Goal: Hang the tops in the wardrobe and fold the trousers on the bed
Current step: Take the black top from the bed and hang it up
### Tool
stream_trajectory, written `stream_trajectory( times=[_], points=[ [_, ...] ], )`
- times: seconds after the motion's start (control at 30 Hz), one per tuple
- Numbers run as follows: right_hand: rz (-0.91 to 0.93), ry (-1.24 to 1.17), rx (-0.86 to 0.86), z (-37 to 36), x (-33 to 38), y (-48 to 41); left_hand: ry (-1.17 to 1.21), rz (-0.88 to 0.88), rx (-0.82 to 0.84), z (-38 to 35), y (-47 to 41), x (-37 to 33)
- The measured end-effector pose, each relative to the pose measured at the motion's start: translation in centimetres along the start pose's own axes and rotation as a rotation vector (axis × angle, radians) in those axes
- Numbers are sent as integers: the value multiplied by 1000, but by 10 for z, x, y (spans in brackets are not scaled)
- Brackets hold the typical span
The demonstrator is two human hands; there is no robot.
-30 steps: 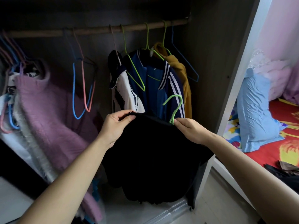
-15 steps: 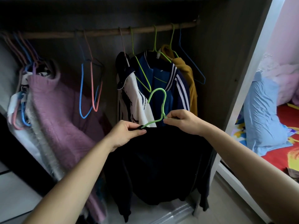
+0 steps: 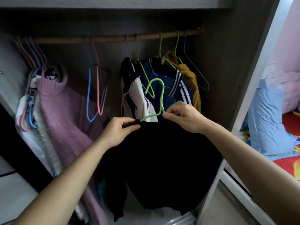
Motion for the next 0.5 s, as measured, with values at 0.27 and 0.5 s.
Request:
stream_trajectory(
  times=[0.27,0.5],
  points=[
    [-330,-269,277,-9,38,-28,-428,-232,-384,31,-10,-22],
    [-448,-715,131,-7,68,-58,-704,-251,-586,112,-45,-50]
  ],
)
Point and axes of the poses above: each hand's wrist, its own y-axis away from the middle knuckle, its own z-axis out of the back of the hand, x = y × z, the point moved 3 cm from there along -y, towards the middle knuckle, and after that the axes turned 3 degrees about y, right-handed, at the moved point
